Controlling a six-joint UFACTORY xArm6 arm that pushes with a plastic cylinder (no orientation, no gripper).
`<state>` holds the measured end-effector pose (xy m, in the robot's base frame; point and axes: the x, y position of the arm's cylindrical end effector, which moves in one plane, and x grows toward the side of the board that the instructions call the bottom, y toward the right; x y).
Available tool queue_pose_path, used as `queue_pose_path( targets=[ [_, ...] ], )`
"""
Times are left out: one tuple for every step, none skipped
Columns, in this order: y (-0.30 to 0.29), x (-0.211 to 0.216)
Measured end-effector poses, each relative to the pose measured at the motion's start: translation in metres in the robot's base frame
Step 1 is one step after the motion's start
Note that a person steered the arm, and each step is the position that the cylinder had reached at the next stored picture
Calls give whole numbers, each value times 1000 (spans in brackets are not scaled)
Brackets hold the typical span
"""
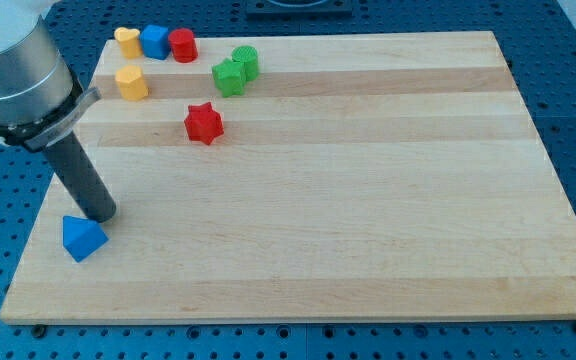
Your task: Move arm at center of the board
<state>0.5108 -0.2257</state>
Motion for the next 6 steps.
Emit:
queue_pose_path(
  targets=[
    [0, 17],
    [0, 31],
    [27, 18],
    [120, -26],
    [223, -81],
    [273, -157]
  ],
)
